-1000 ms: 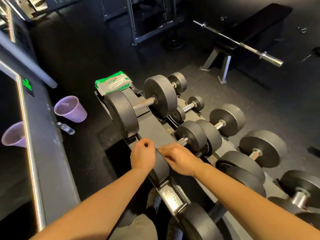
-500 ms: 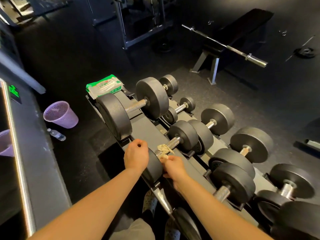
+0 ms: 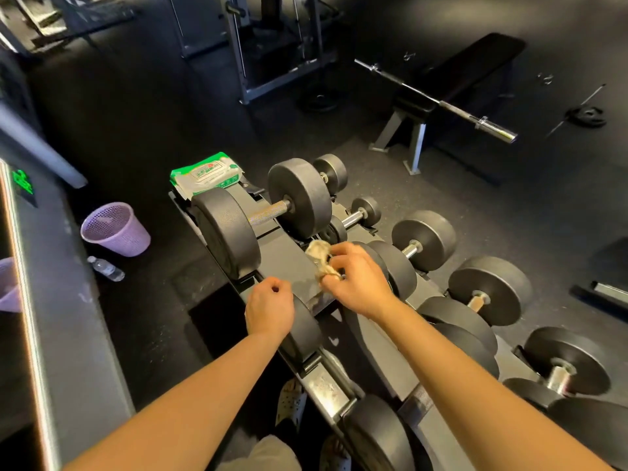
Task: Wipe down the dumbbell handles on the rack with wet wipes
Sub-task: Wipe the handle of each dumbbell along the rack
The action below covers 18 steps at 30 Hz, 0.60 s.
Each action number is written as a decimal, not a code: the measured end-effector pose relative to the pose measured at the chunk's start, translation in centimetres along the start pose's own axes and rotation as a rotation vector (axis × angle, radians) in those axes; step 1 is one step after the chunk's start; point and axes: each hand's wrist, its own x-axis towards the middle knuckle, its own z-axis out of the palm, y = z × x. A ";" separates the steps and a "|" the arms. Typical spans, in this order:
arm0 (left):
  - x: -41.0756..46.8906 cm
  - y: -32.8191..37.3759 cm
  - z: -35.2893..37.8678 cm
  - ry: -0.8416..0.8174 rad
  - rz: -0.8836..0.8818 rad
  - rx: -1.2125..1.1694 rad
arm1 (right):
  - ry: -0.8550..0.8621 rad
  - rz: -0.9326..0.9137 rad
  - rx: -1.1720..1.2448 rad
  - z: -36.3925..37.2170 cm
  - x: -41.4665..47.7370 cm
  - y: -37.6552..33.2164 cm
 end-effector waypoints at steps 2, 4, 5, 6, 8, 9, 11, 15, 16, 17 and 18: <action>0.0 -0.1 0.0 0.007 0.012 0.016 | -0.211 -0.100 -0.130 0.1 0.6 -0.2; 0.1 -0.1 0.1 0.008 0.013 0.015 | -0.336 -0.108 -0.208 0.7 0.7 -0.7; 0.1 -0.1 0.0 0.009 0.013 0.014 | -0.335 -0.099 -0.213 1.0 0.5 -0.8; 0.1 -0.1 0.1 0.008 0.013 0.012 | -0.306 -0.068 -0.178 1.4 0.2 -0.7; 0.1 -0.2 0.1 -0.002 0.016 0.001 | -0.274 0.114 -0.034 1.8 -0.9 0.2; 0.1 -0.1 0.1 -0.005 0.015 -0.006 | -0.323 0.232 0.058 1.9 -1.7 0.9; 0.1 -0.1 0.0 -0.001 0.009 -0.016 | -0.544 0.442 0.194 2.6 -3.4 1.8; 0.1 0.2 -0.1 -0.016 -0.005 -0.008 | -0.588 0.552 0.290 5.2 -4.7 1.5; 0.2 0.2 -0.2 -0.016 -0.015 -0.008 | -0.548 0.559 0.293 5.9 -4.4 1.5; 0.3 0.1 -0.2 -0.012 -0.027 -0.011 | -0.517 0.572 0.305 6.4 -4.1 1.4; 0.4 0.1 -0.2 -0.009 -0.037 -0.016 | -0.482 0.584 0.329 6.8 -3.7 1.2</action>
